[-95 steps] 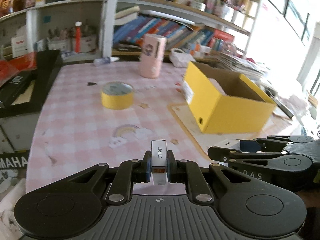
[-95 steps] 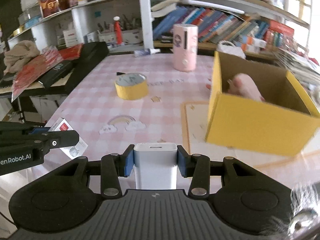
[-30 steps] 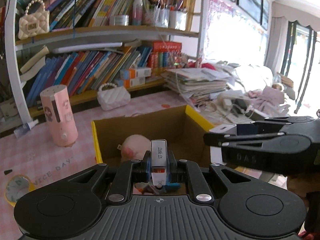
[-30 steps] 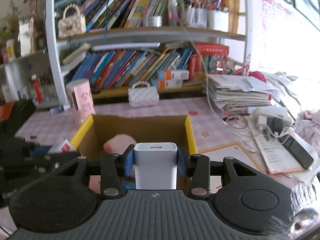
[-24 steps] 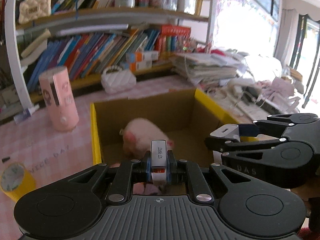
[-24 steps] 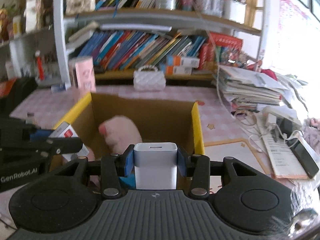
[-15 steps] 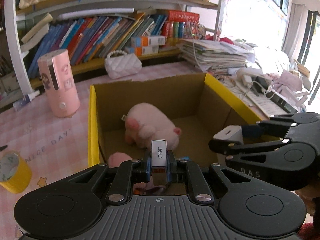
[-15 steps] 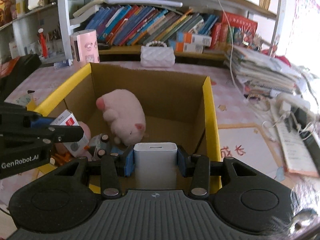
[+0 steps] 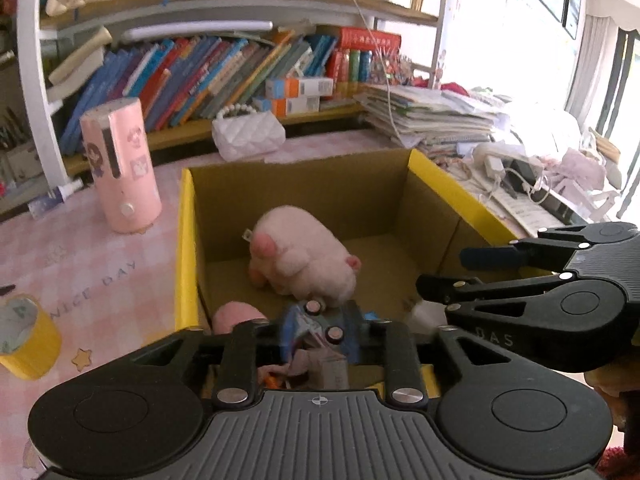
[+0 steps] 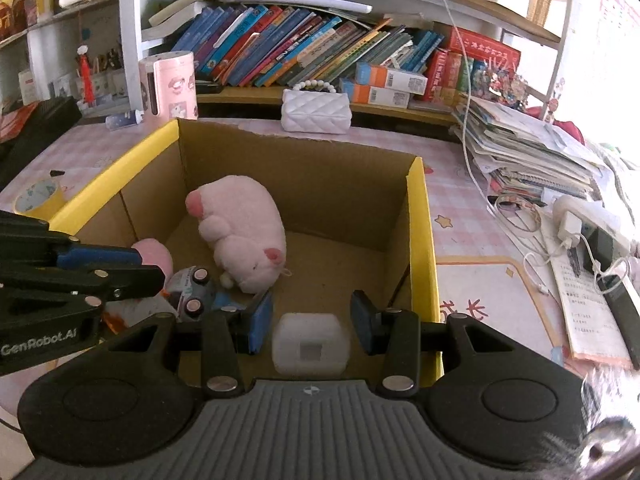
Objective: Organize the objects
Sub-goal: 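Open the left tool over the box while the right tool releases the charger, then withdraw both tools from the box toward the yellow tape roll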
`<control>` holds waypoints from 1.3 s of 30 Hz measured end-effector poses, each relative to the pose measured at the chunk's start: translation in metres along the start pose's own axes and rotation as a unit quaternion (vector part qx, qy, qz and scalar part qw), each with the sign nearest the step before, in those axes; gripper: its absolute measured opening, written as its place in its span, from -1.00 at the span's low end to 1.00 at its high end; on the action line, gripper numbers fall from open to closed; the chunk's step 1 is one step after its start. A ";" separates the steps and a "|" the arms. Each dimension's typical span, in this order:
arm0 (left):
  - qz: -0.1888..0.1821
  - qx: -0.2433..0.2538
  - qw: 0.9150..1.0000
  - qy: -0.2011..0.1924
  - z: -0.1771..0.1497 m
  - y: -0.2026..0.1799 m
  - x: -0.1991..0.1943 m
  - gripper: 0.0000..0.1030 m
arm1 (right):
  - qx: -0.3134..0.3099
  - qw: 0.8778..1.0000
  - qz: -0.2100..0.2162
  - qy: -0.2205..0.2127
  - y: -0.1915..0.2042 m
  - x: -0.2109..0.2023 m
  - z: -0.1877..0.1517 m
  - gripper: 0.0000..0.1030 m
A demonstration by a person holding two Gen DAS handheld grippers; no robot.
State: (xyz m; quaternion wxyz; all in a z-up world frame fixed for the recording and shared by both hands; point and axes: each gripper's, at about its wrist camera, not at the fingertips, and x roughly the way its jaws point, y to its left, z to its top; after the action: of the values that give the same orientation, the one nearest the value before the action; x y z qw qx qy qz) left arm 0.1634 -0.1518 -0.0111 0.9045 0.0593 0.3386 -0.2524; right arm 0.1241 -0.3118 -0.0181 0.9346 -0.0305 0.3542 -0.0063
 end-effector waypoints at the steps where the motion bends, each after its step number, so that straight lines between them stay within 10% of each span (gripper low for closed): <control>1: 0.002 -0.001 1.000 -0.008 0.000 0.001 -0.004 -0.21 | 0.003 1.000 -0.003 -0.003 0.000 -0.002 -0.001 -0.20; 17: 0.010 -0.024 0.995 -0.094 -0.026 0.029 -0.082 0.53 | 0.059 0.993 -0.069 -0.076 0.035 -0.070 -0.016 0.08; 39: 0.042 -0.033 0.998 -0.016 -0.110 0.070 -0.148 0.56 | 0.080 0.996 -0.038 0.021 0.136 -0.110 -0.090 0.29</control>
State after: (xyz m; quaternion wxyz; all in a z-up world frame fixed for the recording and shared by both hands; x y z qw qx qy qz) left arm 0.0390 0.0015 -0.0050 0.9209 0.0394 0.3297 -0.2042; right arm -0.0196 -0.1766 -0.0207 0.9255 0.0308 0.3707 -0.0710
